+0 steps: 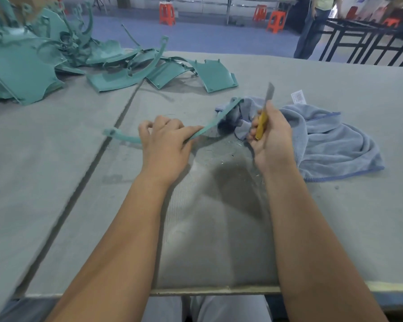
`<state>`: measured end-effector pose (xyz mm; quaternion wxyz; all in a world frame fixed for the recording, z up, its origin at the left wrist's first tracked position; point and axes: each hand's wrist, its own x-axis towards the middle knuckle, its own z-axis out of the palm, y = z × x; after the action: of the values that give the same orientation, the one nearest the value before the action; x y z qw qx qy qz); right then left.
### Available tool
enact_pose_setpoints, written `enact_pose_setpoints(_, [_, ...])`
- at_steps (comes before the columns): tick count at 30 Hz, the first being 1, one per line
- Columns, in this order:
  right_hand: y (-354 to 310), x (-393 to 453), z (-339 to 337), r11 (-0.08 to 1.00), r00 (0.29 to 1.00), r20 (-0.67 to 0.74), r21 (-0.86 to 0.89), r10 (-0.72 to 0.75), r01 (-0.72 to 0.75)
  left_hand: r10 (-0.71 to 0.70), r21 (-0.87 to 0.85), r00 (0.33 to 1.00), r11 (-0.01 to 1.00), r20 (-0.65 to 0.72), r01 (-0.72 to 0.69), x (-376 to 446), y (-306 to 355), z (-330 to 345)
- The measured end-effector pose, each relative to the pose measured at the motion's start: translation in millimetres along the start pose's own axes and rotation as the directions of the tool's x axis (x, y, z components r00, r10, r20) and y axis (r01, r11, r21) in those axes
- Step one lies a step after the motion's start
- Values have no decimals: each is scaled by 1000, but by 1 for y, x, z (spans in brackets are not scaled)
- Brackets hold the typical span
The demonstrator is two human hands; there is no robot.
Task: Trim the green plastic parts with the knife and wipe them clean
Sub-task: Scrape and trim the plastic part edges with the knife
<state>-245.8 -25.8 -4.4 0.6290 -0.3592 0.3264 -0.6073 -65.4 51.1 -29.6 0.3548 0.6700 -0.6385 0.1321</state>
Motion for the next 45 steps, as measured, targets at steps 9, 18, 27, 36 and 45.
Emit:
enact_pose_setpoints(9, [11,-4,3,960,986,-88,-232,140,-157,102,-13,982,994,-156,-105,3,-2,-2])
enact_pose_setpoints(18, [11,-12,17,809,807,-121,-216,-578,547,-151,-273,986,948,72,165,-3,1,1])
enact_pose_setpoints(27, [37,-21,24,260,658,593,-619,-464,741,-401,-823,720,-243,566,513,11,-6,-9])
enact_pose_setpoints(36, [44,-18,24,338,819,500,-747,-282,573,-332,-856,795,-91,507,508,9,-5,-6])
enact_pose_setpoints(45, [35,-28,27,649,879,391,-599,-273,469,-426,-739,681,41,596,673,10,-5,2])
